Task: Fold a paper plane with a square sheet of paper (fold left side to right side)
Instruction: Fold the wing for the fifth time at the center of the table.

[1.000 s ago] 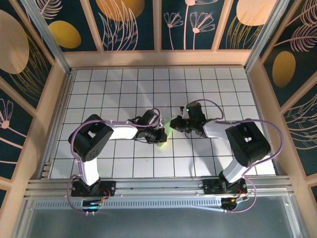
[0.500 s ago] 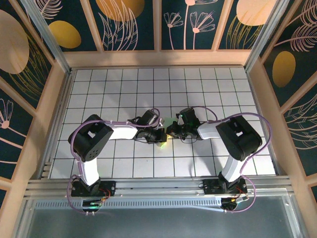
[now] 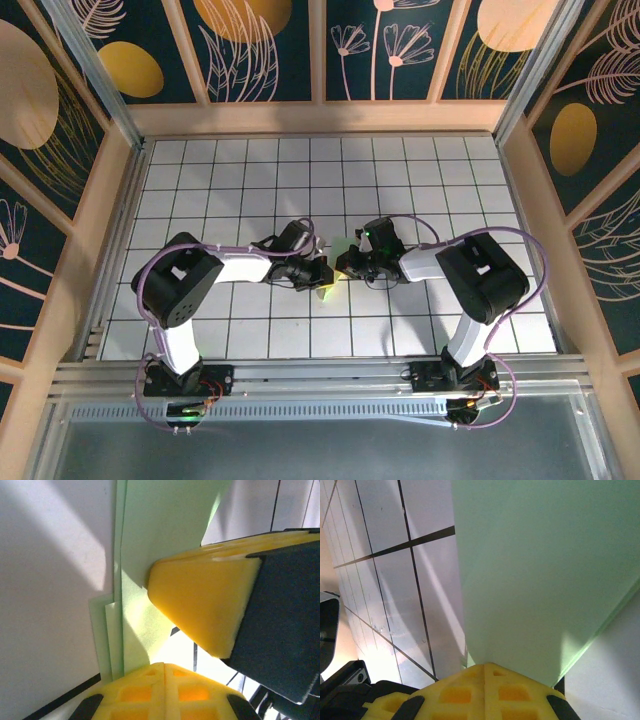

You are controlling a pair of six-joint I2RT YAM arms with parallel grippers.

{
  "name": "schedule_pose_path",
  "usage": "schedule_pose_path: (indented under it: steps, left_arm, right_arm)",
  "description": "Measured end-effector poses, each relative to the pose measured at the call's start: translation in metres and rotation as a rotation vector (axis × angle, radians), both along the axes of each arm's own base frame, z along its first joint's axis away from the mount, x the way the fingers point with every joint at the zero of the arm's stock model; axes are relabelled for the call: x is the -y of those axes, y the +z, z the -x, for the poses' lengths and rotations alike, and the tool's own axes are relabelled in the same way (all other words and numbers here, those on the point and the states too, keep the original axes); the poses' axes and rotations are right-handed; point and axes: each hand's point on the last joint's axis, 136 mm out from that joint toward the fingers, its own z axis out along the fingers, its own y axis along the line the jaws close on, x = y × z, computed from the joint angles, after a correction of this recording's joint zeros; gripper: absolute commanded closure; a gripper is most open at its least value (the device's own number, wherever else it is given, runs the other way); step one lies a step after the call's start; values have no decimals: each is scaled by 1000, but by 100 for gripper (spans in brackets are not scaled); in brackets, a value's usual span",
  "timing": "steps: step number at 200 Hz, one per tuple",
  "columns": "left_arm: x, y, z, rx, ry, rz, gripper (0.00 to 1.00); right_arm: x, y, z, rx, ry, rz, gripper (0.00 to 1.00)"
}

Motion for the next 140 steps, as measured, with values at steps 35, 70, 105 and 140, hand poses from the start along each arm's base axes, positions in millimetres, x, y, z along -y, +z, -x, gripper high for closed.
schedule_pose_path:
  steps: [35, 70, 105, 140]
  left_arm:
    - [0, 0, 7, -36, -1, 30, 99]
    - [1, 4, 11, -43, -12, 50, 99]
    - [3, 16, 10, -24, -17, 72, 100]
    - [4, 17, 10, -24, -20, 76, 100]
  right_arm:
    - [0, -1, 0, 7, 10, 0, 100]
    - [0, 0, 0, 8, 14, -1, 100]
    - [0, -1, 0, 8, 15, -1, 100]
    - [-1, -1, 0, 6, 19, -1, 100]
